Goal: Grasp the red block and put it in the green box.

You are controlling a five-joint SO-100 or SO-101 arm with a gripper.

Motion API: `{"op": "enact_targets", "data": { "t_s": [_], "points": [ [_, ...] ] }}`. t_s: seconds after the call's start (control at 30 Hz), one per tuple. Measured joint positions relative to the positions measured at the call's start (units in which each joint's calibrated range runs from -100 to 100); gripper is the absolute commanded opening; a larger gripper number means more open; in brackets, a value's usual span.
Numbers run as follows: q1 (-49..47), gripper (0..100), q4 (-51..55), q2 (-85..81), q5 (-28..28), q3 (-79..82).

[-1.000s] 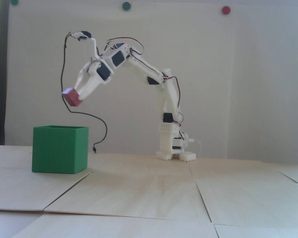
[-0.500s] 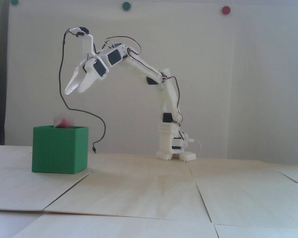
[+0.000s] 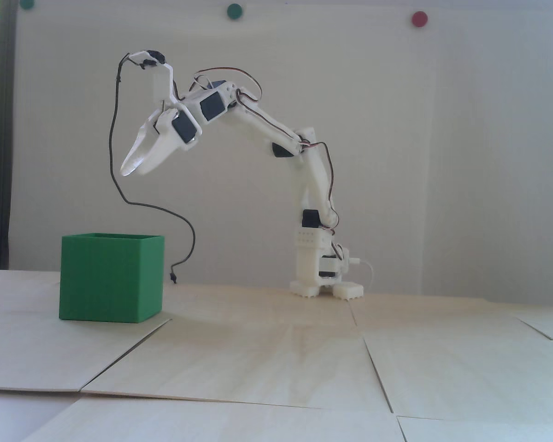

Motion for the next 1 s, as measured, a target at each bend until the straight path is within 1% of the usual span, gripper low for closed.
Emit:
{"op": "enact_targets", "data": {
  "t_s": [0.07, 0.13, 0.23, 0.4, 0.63, 0.77, 1.0],
  "points": [
    [0.0, 2, 1.91, -0.75, 0.0, 0.54],
    [-0.08, 2, 3.58, -3.49, 0.0, 4.3],
    [-1.38, 2, 4.83, -11.21, 0.0, 14.41],
    [-5.96, 2, 4.83, -30.97, 0.0, 40.29],
    [-16.28, 2, 4.91, -65.26, 0.1, 79.32],
    [-21.17, 2, 4.08, -81.94, 0.1, 94.27],
    [-22.7, 2, 2.0, -106.85, 0.1, 113.16]
  ]
}}
